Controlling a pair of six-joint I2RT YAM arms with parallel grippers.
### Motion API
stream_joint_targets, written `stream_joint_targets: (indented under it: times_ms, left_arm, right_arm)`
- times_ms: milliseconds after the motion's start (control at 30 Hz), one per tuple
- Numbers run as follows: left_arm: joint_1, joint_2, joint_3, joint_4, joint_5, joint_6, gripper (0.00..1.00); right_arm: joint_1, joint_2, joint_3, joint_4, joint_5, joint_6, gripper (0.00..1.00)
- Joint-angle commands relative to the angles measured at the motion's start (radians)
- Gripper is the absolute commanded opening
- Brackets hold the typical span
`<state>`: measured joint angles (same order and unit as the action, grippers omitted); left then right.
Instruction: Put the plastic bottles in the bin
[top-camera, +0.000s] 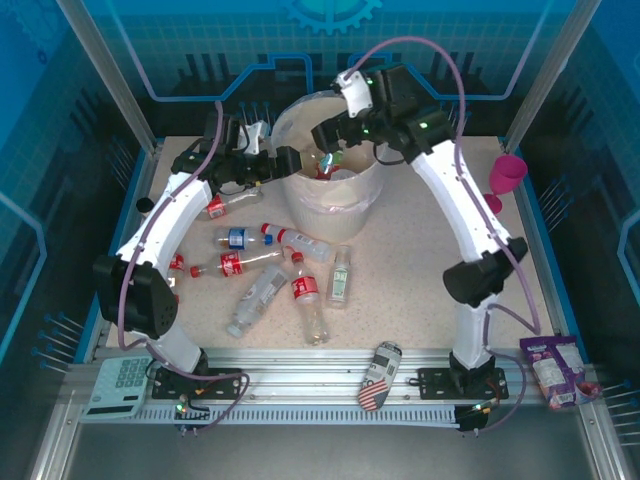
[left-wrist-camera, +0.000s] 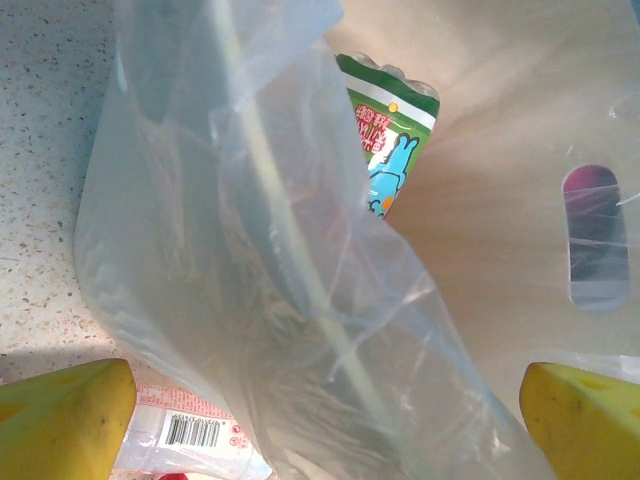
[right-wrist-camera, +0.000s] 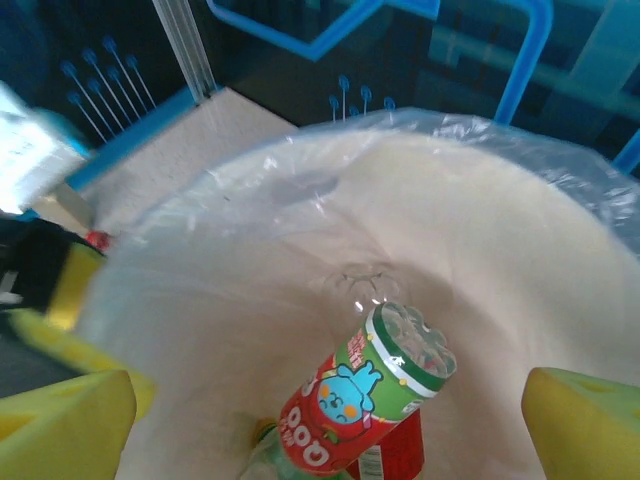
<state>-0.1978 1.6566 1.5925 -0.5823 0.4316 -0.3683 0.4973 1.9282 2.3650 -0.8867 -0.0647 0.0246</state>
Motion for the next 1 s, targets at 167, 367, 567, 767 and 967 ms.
stream_joint_targets:
  times_ms: [167,367,567,767,967]
  left_arm:
    - [-0.007,0.019,-0.014,-0.054,-0.016,0.057,0.99]
    - [0.001,0.011,-0.047,-0.033,-0.001,0.071,0.99]
    - [0.005,0.007,-0.055,-0.025,-0.007,0.072,0.99]
    - [0.006,-0.001,-0.075,-0.01,-0.004,0.058,0.99]
    - [0.009,0.005,-0.075,-0.013,-0.011,0.064,0.99]
  right_arm:
    - [-0.017,-0.292,-0.294,0.05,0.036,0.098,0.99]
    - [-0.033,-0.586,-0.693,0.166,0.058,0.13,0.98]
    - [0.02,-0.856,-1.067,0.243,0.218,0.29,0.93]
    - [0.127,-1.002,-1.341,0.3,0.289,0.501,0.85]
    - [0.165,-0.961,-1.579,0.452,0.175,0.701,0.83]
